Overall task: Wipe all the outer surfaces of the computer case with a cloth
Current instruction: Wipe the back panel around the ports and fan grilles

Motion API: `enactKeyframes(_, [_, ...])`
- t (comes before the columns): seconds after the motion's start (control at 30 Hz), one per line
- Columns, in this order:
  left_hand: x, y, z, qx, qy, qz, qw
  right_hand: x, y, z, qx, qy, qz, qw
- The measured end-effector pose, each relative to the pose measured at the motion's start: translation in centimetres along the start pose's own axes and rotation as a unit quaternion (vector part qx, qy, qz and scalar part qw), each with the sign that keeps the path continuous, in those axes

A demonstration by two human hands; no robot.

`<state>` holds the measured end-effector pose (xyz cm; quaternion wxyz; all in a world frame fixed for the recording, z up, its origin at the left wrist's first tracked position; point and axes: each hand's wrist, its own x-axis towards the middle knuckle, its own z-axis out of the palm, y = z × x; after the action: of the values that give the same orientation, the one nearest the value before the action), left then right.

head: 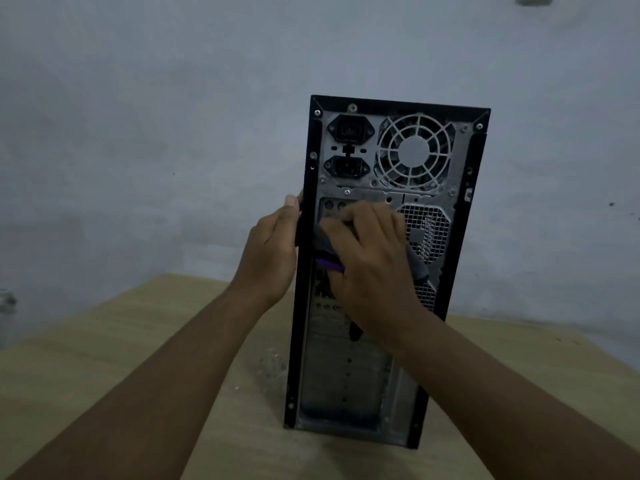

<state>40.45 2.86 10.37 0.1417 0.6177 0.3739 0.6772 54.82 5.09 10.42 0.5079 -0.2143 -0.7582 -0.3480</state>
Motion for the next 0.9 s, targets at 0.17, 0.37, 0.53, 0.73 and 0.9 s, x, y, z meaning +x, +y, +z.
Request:
enactKeyframes(0.17, [-0.1,0.1,0.1,0.006,-0.014,0.009,1.000,-0.2,2.4,-1.3,0.000,-0.065,-0.126,0.990])
enactKeyframes(0.37, [-0.8,-0.7,0.4,0.054,-0.009,0.028,0.998,1.4,2.2,-1.6,-0.002,-0.044,-0.039,0.998])
enactKeyframes(0.53, [-1.7,-0.8,0.5,-0.003,-0.039,0.010,0.999,-0.4,1.2,-0.9,0.005,-0.021,-0.039,0.999])
enactKeyframes(0.73, [-1.6,-0.4,0.3,0.173,-0.076,0.053,0.980,-0.1,3.3,-2.6,-0.020,-0.085,-0.134,0.987])
enactKeyframes(0.9, [-1.3,-0.5,1.0,0.268,-0.044,0.083,0.959,1.2,1.9,-2.4,-0.094,0.018,0.021,0.995])
